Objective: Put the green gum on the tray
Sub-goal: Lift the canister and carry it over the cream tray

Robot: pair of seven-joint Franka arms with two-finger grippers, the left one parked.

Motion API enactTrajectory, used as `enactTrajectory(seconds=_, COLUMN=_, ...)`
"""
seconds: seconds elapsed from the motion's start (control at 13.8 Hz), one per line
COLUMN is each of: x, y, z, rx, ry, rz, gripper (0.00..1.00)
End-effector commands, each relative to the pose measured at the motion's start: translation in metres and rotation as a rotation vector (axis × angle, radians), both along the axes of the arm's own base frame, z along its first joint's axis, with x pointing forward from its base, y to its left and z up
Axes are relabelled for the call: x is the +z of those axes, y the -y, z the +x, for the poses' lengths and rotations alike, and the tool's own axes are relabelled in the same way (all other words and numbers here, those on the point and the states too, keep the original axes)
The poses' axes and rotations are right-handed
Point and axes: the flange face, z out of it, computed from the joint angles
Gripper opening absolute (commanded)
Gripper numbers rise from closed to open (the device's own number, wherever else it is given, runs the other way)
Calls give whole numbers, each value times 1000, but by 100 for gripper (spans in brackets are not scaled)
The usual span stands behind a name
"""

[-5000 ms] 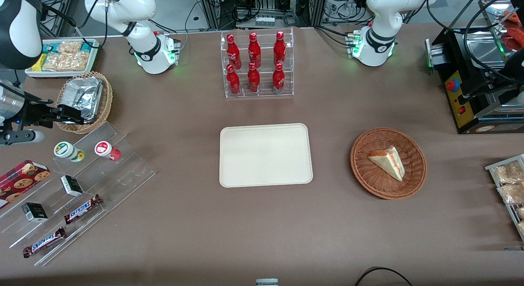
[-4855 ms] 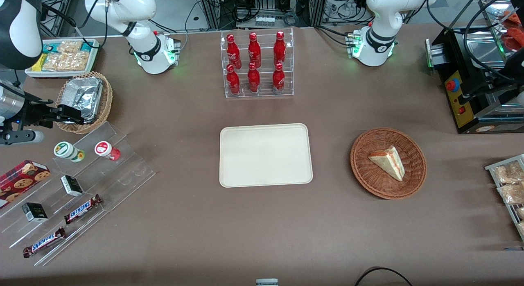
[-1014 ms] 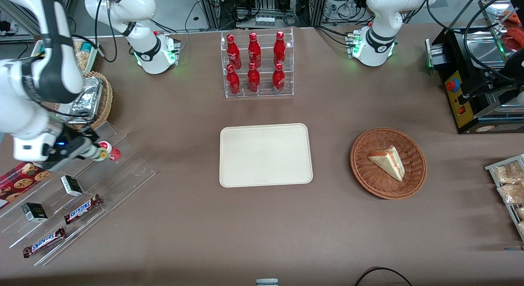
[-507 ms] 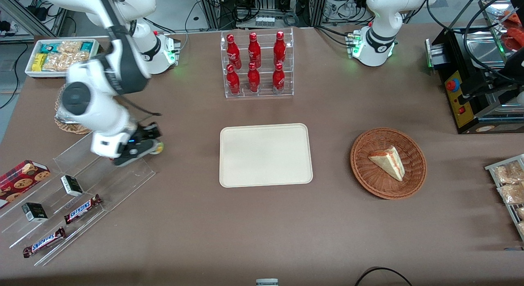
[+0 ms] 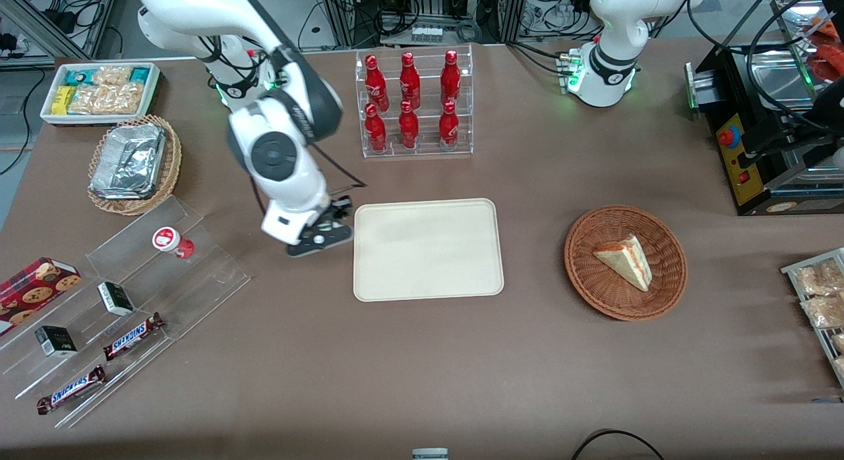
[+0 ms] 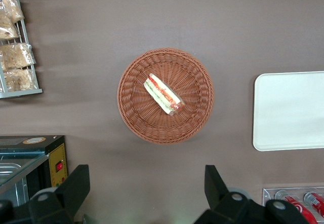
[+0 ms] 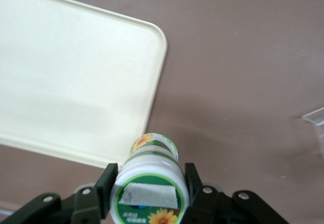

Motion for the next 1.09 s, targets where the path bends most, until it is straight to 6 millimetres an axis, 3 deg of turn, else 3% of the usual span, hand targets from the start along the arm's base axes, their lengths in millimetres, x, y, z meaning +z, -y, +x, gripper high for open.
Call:
enactTrajectory(seconds=0.0, x=-15, y=-49, z=5, rx=-86, ry=20, rz=2, gripper=0)
enactTrajectory(seconds=0.29, x=-47, y=-119, z=-9, rx=-164, ry=45, rz=-3, gripper=0)
enactTrajectory(seconds=0.51, x=-75, y=-156, z=-23, rx=-217, ry=62, rz=-3, gripper=0)
enactTrajectory(seconds=0.65, x=-91, y=-167, z=-28, rx=-227, ry=76, rz=9, gripper=0)
enactTrajectory(seconds=1.01, x=-119, y=-171, z=-24, rx=-230, ry=105, rz=38, gripper=0)
